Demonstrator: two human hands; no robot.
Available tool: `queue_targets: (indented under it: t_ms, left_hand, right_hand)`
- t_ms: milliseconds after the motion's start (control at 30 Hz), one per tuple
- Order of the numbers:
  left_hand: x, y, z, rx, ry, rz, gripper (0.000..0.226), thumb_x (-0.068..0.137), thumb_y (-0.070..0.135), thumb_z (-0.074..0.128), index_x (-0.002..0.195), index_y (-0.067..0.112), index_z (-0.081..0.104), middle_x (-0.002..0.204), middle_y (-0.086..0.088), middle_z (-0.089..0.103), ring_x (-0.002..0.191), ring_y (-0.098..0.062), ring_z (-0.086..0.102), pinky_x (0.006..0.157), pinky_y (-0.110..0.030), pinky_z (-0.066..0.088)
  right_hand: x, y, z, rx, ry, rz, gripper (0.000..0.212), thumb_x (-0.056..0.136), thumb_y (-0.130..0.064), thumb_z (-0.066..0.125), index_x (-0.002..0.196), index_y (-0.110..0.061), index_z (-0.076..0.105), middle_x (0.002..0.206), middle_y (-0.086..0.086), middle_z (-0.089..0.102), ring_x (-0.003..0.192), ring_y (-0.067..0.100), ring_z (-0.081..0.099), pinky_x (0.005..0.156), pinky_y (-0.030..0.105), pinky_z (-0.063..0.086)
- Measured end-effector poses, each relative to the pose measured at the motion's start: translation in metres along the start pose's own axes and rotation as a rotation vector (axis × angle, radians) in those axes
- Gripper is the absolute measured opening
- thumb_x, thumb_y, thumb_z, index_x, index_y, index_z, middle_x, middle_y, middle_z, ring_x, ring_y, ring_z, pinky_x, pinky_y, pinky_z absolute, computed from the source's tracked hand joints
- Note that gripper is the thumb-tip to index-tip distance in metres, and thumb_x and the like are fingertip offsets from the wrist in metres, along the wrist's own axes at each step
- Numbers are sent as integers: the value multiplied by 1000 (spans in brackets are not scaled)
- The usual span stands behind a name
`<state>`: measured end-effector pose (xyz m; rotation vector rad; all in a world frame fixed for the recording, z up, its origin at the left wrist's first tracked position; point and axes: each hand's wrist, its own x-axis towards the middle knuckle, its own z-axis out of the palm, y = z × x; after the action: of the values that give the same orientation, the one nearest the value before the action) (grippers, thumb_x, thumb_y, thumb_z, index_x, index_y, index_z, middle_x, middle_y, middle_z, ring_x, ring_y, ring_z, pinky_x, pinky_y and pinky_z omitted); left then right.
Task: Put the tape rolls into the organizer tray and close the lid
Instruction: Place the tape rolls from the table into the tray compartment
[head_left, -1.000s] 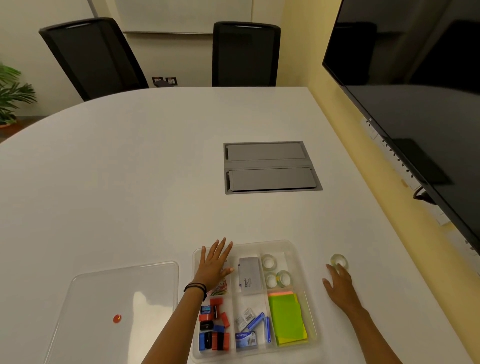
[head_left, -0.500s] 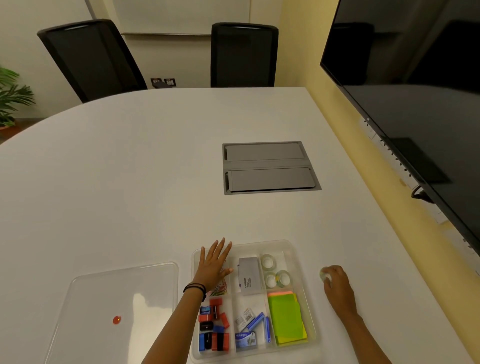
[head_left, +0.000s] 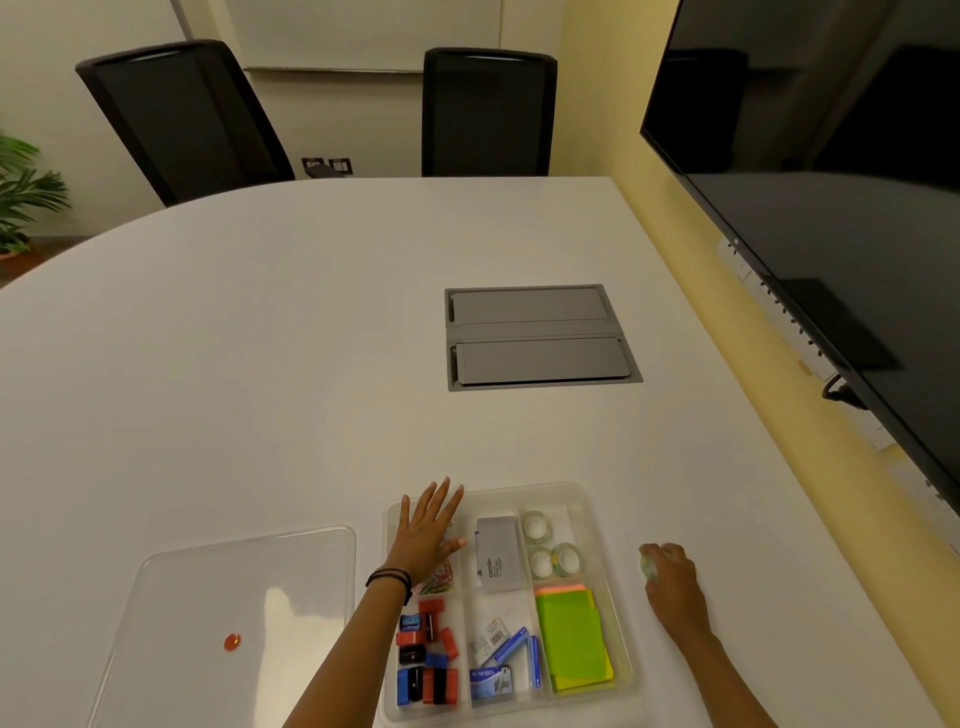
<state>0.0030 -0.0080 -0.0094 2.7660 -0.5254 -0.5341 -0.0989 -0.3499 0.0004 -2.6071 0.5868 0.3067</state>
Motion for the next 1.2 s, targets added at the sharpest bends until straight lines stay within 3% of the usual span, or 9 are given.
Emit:
queue_targets:
  t_ms: [167,267,367,467,600,800,967,1200]
  left_hand:
    - [1,-1,1,-9,2,2,75,96,47,40,147,20,-8,159,-8,-13,148,-25,-10,117,-51,-10]
    - [1,-1,1,-14,5,4,76,96,47,40,147,20,-8,159,-8,-13,148,-25,-10,117,-51,-11]
    - [1,-2,2,-13,5,4,75,96,46,40,147,20,-8,159,-8,-13,148,-25,-10,117,-51,-11]
    - [1,-2,2,-7,4,3,75,96,47,40,147,21,-8,159,-8,-13,148,-25,-10,117,-51,-12]
    - [1,-2,3,-2,3,0,75,96,47,40,147,21,-8,159,-7,-13,148,-25,-10,117,-51,-11]
    - [1,-2,2,-9,7,4,76,96,46,41,147,19,-8,159,-7,-13,148,-25,-11,117,-51,-12]
    - [1,-1,1,-22,6,4,76,96,46,41,147,19,-8,159,-7,-14,148,-25,-11,116,-50,-13]
    - [-1,0,1,-35,13,6,74,96,45,42,148,22,-6,160,-6,-12,148,-24,-11,117,-51,-12]
  right_hand:
    - [11,-4,-8,105,-34,54,37,80,5,57,113,-11,59,116,18,51,108,34,50,82,37,49]
    - [24,-16,-18,359,-55,157,25,81,-6,65,106,-6,61,99,15,61,92,34,60,72,30,46]
    - [35,-36,-25,657,-73,294,21,85,-15,64,103,-7,61,98,16,62,83,28,59,60,28,49]
    - [39,-58,-31,868,-119,271,15,88,-19,62,99,-9,61,96,18,62,83,29,62,62,28,55]
    - [37,-88,-38,914,-209,176,12,91,-25,58,93,-14,62,84,11,64,72,23,64,58,26,58]
    - [38,-115,-28,663,-286,-81,11,90,-26,58,93,-17,61,89,14,64,71,19,64,65,26,56]
    - [41,-125,-14,109,-302,-374,33,87,-32,61,114,-13,55,110,11,60,100,23,57,80,30,44]
    - [44,-128,0,-301,-344,-490,42,89,-24,55,127,-11,44,127,13,48,111,25,51,85,34,45]
